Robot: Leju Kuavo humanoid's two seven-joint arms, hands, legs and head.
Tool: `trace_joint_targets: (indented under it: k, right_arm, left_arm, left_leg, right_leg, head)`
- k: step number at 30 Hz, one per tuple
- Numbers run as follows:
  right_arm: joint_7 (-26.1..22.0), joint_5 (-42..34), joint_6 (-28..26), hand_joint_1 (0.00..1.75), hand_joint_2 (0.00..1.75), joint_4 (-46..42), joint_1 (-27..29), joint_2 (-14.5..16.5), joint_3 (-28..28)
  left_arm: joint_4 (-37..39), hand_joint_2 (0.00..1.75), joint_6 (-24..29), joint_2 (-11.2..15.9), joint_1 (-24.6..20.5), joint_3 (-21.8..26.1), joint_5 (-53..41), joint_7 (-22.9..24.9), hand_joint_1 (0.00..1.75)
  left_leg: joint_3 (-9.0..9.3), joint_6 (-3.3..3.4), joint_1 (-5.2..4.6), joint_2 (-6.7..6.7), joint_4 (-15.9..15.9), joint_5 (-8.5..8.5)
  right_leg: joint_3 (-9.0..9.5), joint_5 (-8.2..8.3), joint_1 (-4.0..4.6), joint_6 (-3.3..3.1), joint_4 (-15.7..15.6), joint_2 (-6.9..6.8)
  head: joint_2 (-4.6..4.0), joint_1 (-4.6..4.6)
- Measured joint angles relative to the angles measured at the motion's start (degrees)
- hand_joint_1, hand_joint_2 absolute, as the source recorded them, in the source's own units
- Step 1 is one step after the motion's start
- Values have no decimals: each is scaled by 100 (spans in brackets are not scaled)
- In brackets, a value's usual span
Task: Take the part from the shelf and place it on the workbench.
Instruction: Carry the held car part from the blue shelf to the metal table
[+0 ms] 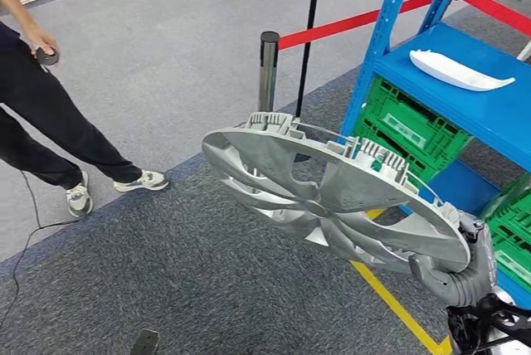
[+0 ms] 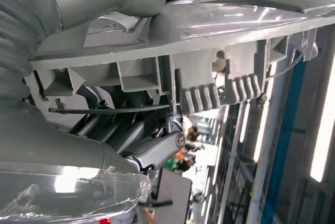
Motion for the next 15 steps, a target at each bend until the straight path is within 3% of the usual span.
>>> trace_joint_targets:
  k: [2,4,5,7,9,11,12,13,15]
  right_arm:
    - [-18,5,4,175,175,-1,-7,7,-5]
    - [-25,10,8,175,175,-1,-10,19,-7]
    - [-26,12,13,175,175,0,-12,31,-6]
    - [-33,14,23,175,175,-1,-13,60,-7]
    - [-40,15,35,175,175,2,-12,85,-8]
    - [-39,19,48,175,175,11,-18,101,-8]
    - [-38,20,55,175,175,16,-29,106,-8]
    - [-38,20,66,175,175,20,-45,108,-8]
    - [-37,19,89,175,175,25,-93,110,-11]
  left_arm:
    - [0,175,-3,-5,2,0,-2,5,0]
    - [0,175,-30,-4,19,0,1,9,0]
    - [0,175,-47,-2,29,0,3,10,0]
    - [0,175,-83,1,26,0,8,11,0]
    - [0,175,-103,1,1,0,4,11,0]
    - [0,175,-108,1,-7,0,-10,11,0]
    - [0,175,-109,1,-5,-1,-26,11,0]
    - [0,175,-112,2,-5,-2,-47,11,0]
    - [0,175,-128,-3,-27,-20,-103,6,0]
  left_leg:
    - [-34,-49,13,-114,0,31]
    - [-67,-118,31,-212,-20,71]
    - [-89,-147,31,-163,0,60]
    - [-250,-202,25,111,310,-157]
    - [-601,-274,51,374,1047,-565]
    - [-848,-348,102,438,1595,-755]
    - [-818,-384,127,457,1569,-693]
    - [-672,-418,153,498,1327,-546]
    - [-227,-474,191,736,560,-226]
  right_leg:
    - [198,99,24,-42,-422,157]
    - [239,132,36,-68,-482,55]
    - [267,166,29,-91,-521,-8]
    - [305,227,0,-135,-599,-153]
    - [299,236,-6,-150,-610,-313]
    - [288,232,-27,-134,-607,-482]
    - [286,227,-44,-114,-602,-558]
    - [288,216,-67,-83,-590,-629]
    - [275,158,-89,16,-515,-754]
  head:
    - [-1,6]
    - [-1,14]
    - [0,11]
    - [1,-3]
    - [0,-13]
    - [1,-9]
    - [1,-10]
    - [1,-10]
    - [1,-20]
